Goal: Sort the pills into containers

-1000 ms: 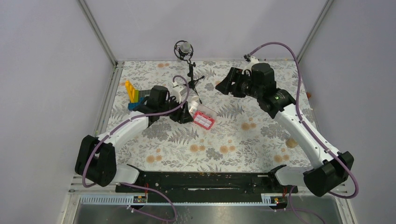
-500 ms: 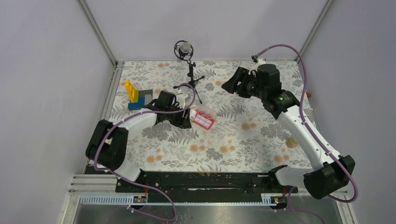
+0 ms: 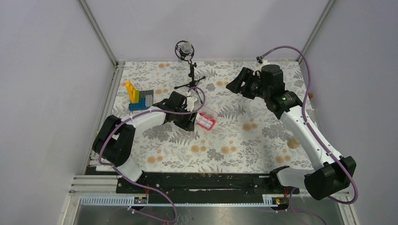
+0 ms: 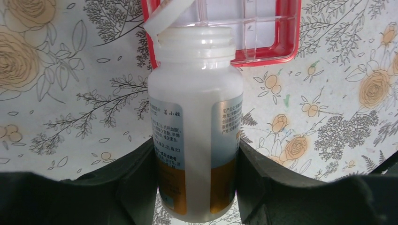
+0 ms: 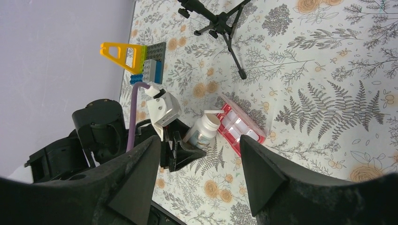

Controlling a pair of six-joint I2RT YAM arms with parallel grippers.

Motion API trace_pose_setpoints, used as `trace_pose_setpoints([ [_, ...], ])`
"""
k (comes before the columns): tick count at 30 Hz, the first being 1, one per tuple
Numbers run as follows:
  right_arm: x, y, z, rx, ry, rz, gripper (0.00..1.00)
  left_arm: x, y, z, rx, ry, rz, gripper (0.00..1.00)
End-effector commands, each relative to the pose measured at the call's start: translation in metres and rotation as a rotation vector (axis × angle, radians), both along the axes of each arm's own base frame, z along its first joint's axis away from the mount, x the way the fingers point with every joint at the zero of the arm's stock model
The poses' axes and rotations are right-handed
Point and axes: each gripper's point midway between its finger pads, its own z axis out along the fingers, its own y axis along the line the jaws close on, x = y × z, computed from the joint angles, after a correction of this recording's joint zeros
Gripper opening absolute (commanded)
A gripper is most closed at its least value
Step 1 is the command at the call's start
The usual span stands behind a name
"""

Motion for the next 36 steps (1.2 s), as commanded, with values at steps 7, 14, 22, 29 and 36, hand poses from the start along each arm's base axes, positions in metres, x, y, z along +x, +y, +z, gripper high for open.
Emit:
trace_pose_setpoints([
  [7,-0.001,-0.004,0.006,0.025,-0.011,0.003,0.69,0.015,0.001,0.019,0.123,-0.055,-0.031,0.00],
  [14,0.002,-0.008,0.004,0.026,-0.001,-0.013,0.69,0.015,0.011,0.027,0.234,-0.037,-0.006,0.00],
  [22,0.004,-0.011,0.003,0.049,0.015,-0.026,0.69,0.009,0.011,0.024,0.281,-0.019,-0.022,0.00],
  [29,0.005,-0.019,0.008,0.092,-0.007,-0.052,0.70,0.013,0.009,0.022,0.298,-0.012,-0.004,0.00],
  [36,0.005,-0.029,0.003,0.094,0.002,-0.081,0.69,0.016,0.007,0.017,0.331,-0.003,-0.012,0.00],
])
